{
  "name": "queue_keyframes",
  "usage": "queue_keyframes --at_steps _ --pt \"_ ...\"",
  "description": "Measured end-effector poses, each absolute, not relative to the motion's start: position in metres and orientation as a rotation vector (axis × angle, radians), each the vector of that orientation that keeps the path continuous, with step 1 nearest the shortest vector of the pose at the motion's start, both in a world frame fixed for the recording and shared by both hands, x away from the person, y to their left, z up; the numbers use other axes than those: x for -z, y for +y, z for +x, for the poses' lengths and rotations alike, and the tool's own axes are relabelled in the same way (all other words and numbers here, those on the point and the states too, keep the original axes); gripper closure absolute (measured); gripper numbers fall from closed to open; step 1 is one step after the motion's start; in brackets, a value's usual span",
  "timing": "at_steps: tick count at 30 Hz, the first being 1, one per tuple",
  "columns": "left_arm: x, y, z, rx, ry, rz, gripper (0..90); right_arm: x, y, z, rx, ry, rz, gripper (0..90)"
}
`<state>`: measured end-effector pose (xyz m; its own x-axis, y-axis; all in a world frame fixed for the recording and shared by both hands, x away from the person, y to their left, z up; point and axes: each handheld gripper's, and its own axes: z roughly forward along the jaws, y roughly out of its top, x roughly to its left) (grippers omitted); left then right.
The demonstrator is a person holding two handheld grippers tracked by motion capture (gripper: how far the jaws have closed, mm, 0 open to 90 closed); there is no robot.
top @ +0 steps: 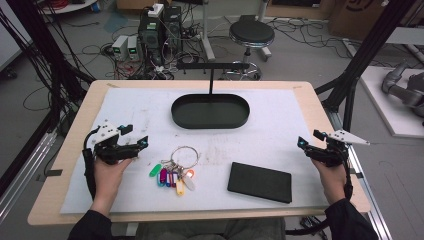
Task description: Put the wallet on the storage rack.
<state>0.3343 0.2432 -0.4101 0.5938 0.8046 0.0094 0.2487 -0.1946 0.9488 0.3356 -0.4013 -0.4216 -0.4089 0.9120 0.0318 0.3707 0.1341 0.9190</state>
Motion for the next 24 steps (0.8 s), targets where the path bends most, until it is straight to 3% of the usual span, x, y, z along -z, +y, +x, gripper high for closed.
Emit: queue_keyframes --at_steps 16,24 --pt "0.406 0.207 0.343 -0.567 0.853 1.812 24.4 0.424 -0.401 0.339 -1.231 1.866 1.246 26.4" --pt "0.415 0.184 0.351 -0.469 0.822 1.925 37.0 0.425 -0.4 0.34 -1.223 1.878 1.242 26.4"
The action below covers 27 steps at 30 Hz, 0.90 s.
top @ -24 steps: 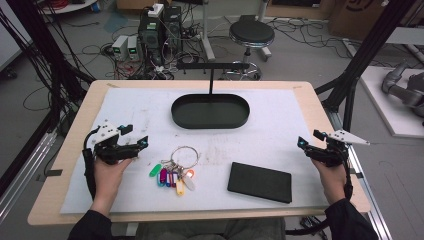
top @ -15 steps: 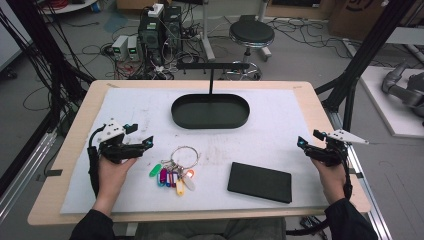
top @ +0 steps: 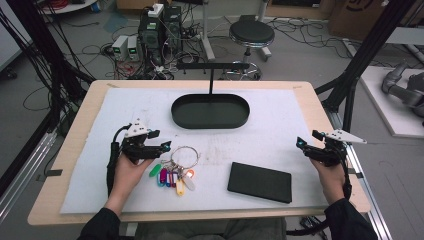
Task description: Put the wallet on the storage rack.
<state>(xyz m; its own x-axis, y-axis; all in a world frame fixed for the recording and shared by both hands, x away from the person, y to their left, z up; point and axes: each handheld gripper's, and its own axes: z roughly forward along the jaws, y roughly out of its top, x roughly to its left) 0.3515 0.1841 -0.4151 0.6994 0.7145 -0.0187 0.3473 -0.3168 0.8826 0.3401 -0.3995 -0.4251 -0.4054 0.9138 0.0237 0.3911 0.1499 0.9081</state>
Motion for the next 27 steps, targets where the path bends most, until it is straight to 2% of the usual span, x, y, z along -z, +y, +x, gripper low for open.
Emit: queue_keyframes --at_steps 5,6,8,9,12,18,20,24,27 --pt "0.421 0.172 0.355 -0.43 0.835 1.975 40.9 0.425 -0.399 0.34 -1.216 1.88 1.236 26.4" --pt "0.423 0.168 0.356 -0.426 0.829 2.0 46.3 0.425 -0.399 0.34 -1.216 1.882 1.241 26.4" --pt "0.425 0.166 0.357 -0.419 0.837 2.014 46.8 0.425 -0.399 0.34 -1.215 1.883 1.241 26.4" --pt "0.427 0.163 0.358 -0.406 0.839 2.036 50.1 0.426 -0.399 0.341 -1.213 1.884 1.238 26.4" --pt "0.429 0.16 0.359 -0.401 0.844 2.048 51.2 0.426 -0.399 0.341 -1.212 1.884 1.238 26.4" --pt "0.429 0.145 0.355 -0.384 0.777 2.083 58.8 0.426 -0.398 0.341 -1.21 1.891 1.234 26.7" --pt "0.429 0.138 0.352 -0.365 0.754 2.081 64.0 0.427 -0.398 0.341 -1.214 1.899 1.231 26.8" --pt "0.425 0.119 0.34 -0.336 0.642 2.061 65.8 0.427 -0.398 0.339 -1.226 1.908 1.225 27.4" --pt "0.422 0.106 0.336 -0.289 0.614 2.038 62.7 0.427 -0.398 0.337 -1.246 1.929 1.215 31.1"
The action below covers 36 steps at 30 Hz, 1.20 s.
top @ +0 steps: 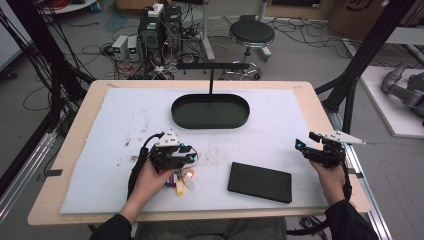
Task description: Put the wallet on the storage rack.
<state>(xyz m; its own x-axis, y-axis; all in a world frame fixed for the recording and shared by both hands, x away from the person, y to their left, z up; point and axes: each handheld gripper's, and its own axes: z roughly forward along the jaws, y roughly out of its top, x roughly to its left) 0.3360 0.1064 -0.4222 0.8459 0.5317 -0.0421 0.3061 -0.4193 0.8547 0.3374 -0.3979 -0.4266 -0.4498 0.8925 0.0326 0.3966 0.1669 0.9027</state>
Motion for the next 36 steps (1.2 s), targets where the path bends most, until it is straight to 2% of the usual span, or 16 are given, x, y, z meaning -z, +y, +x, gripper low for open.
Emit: queue_keyframes --at_steps 10,11,15,21,29,36 --pt "0.418 0.065 0.341 -0.169 0.579 2.0 51.4 0.425 -0.401 0.33 -1.235 1.922 1.197 31.8" --pt "0.418 0.061 0.342 -0.161 0.577 1.999 46.7 0.425 -0.402 0.33 -1.235 1.916 1.196 31.9" --pt "0.419 0.046 0.345 -0.129 0.558 1.996 41.6 0.424 -0.405 0.328 -1.237 1.909 1.205 32.0" --pt "0.426 0.021 0.352 -0.046 0.524 2.028 36.8 0.424 -0.405 0.328 -1.237 1.912 1.195 32.3" --pt "0.442 -0.003 0.365 0.052 0.6 2.068 41.7 0.424 -0.404 0.328 -1.24 1.913 1.192 32.9" --pt "0.448 -0.017 0.371 0.082 0.628 2.118 45.9 0.424 -0.405 0.329 -1.235 1.916 1.184 33.2"
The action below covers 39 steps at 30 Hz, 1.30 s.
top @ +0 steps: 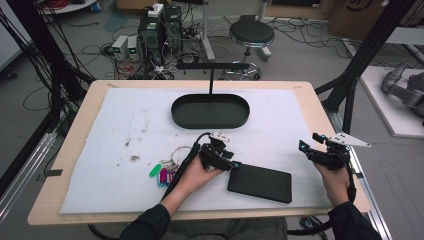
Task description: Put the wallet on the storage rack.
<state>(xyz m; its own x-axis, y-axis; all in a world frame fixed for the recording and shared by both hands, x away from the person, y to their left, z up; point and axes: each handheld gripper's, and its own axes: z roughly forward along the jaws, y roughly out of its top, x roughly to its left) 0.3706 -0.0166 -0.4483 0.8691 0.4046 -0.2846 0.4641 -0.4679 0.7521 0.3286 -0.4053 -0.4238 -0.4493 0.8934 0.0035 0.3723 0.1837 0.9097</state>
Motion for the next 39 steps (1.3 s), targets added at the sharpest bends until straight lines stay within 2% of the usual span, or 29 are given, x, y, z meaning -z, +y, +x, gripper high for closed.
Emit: queue_keyframes --at_steps 2,3,5,10,12,15,19,23,32,39 --pt "0.451 -0.016 0.374 0.123 0.64 2.113 46.0 0.424 -0.405 0.329 -1.237 1.916 1.186 33.1" --pt "0.453 -0.014 0.377 0.187 0.65 2.097 51.3 0.424 -0.405 0.328 -1.24 1.916 1.187 33.1" --pt "0.453 -0.014 0.377 0.209 0.649 2.095 59.6 0.423 -0.405 0.328 -1.242 1.919 1.188 33.1" --pt "0.453 -0.014 0.376 0.227 0.641 2.104 61.7 0.423 -0.405 0.329 -1.252 1.929 1.184 33.1" --pt "0.45 -0.014 0.374 0.192 0.625 2.113 68.0 0.423 -0.404 0.328 -1.258 1.93 1.183 33.1" --pt "0.448 -0.011 0.372 0.17 0.607 2.097 72.8 0.422 -0.405 0.327 -1.268 1.924 1.183 33.1" --pt "0.445 -0.009 0.369 0.142 0.574 2.081 75.5 0.422 -0.407 0.327 -1.283 1.922 1.187 33.7" --pt "0.438 -0.004 0.364 0.103 0.54 2.039 76.7 0.421 -0.407 0.326 -1.307 1.92 1.178 34.0" --pt "0.419 0.023 0.357 -0.074 0.476 1.952 77.2 0.417 -0.403 0.323 -1.4 1.935 1.135 34.3" --pt "0.406 0.036 0.347 -0.222 0.364 1.912 77.3 0.418 -0.388 0.327 -1.536 2.077 1.044 30.8"
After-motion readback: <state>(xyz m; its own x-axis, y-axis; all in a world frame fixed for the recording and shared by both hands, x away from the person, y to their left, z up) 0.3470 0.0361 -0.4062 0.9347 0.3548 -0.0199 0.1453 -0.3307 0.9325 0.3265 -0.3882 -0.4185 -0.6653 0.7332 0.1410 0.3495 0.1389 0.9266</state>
